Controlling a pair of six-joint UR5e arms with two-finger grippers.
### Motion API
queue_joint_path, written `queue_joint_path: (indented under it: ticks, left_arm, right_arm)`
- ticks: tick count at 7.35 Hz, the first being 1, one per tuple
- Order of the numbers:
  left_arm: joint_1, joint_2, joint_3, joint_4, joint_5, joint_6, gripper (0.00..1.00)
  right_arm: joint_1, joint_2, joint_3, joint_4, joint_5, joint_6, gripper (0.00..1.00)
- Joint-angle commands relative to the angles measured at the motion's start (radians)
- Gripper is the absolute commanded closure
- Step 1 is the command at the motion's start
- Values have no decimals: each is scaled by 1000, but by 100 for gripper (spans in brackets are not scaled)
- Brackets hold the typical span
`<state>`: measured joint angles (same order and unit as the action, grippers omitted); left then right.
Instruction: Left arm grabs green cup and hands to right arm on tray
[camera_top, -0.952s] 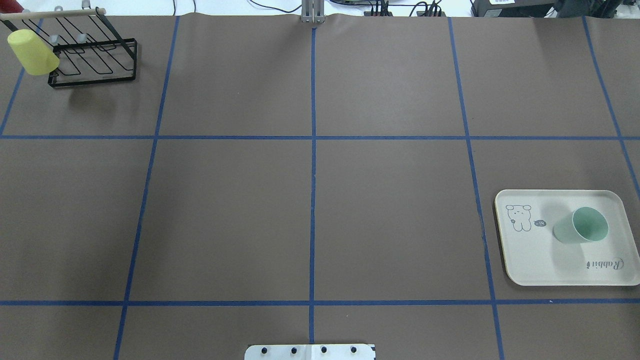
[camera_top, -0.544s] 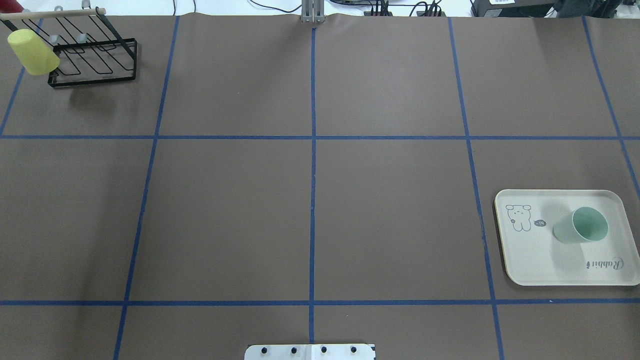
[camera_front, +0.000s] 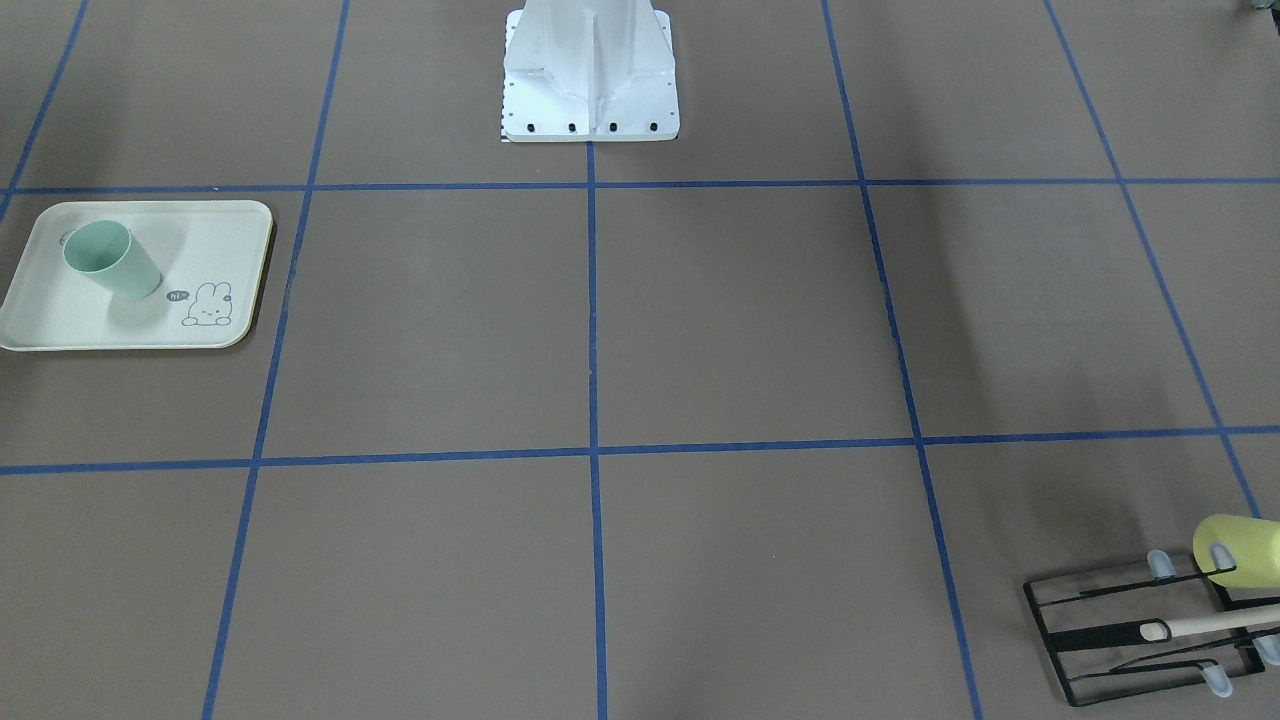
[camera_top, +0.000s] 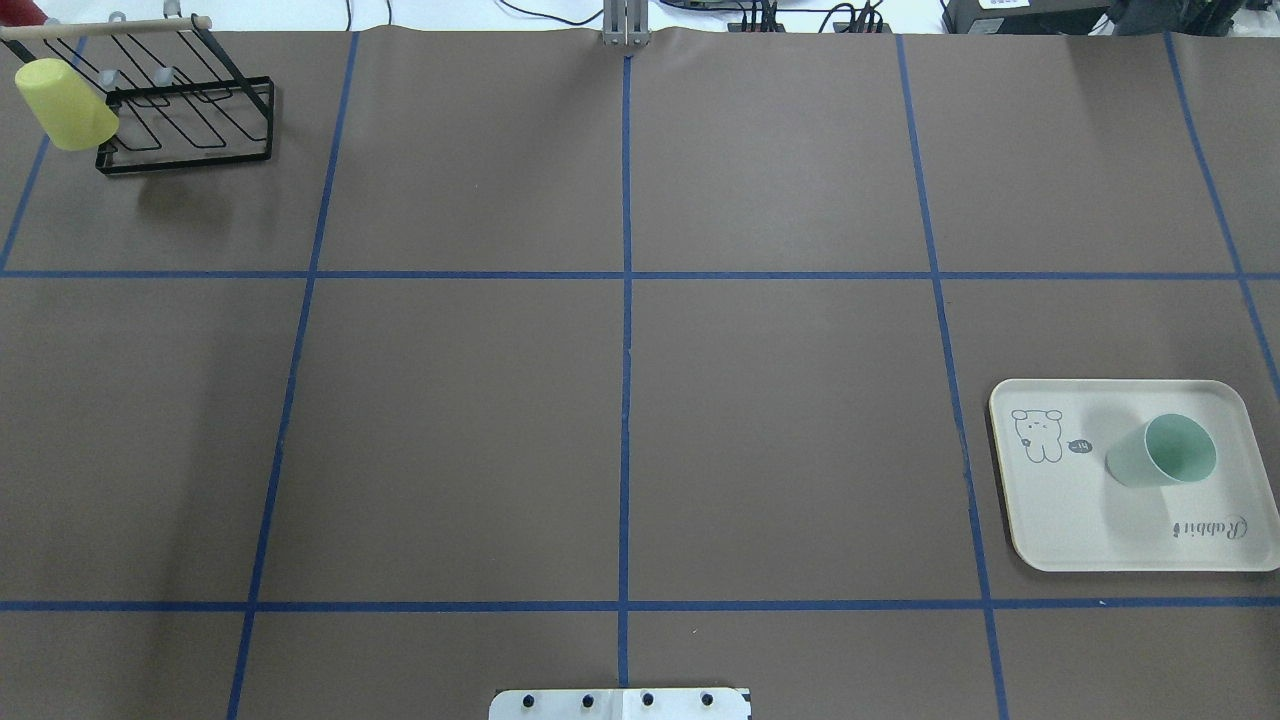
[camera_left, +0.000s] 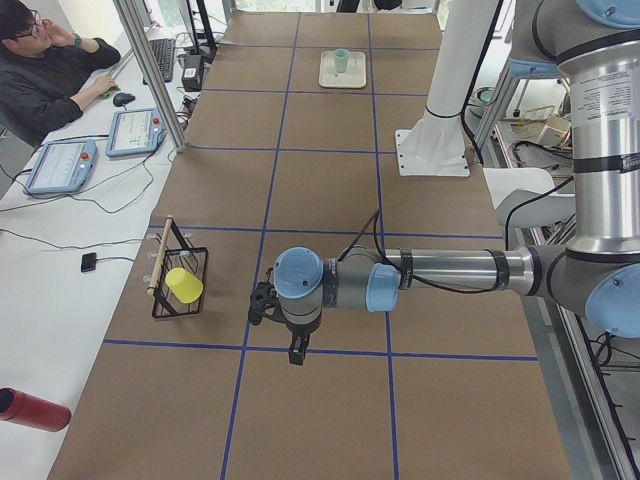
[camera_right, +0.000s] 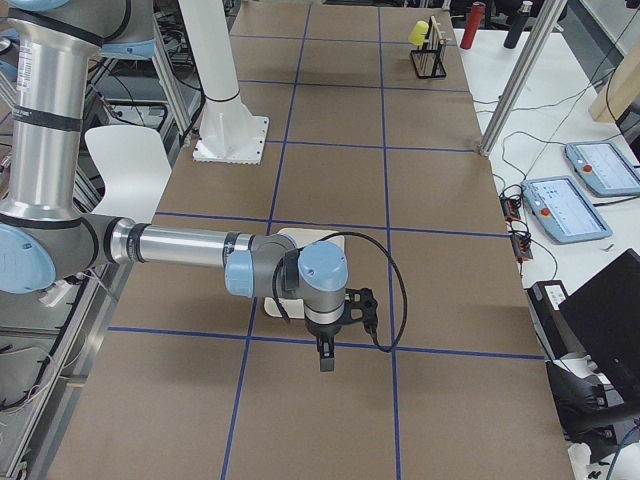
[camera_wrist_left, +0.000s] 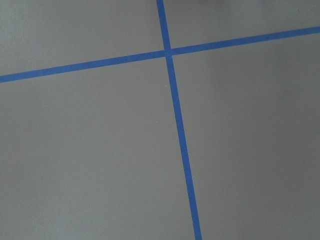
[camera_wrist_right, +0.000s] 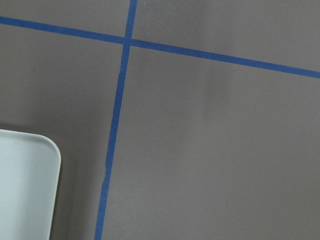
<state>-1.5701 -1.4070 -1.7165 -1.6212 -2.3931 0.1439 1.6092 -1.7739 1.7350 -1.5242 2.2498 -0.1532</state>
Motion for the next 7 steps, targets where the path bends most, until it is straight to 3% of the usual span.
queue_joint_path:
  ticks: [1,7]
  left_arm:
    - [-1,5,-3,0,0,-1,0]
    - [-1,6,-3,0,0,0,0]
  right_arm:
    - [0,-1,-2,-1,1,3,0]
    - [0,-5,-9,-2,13,4,0]
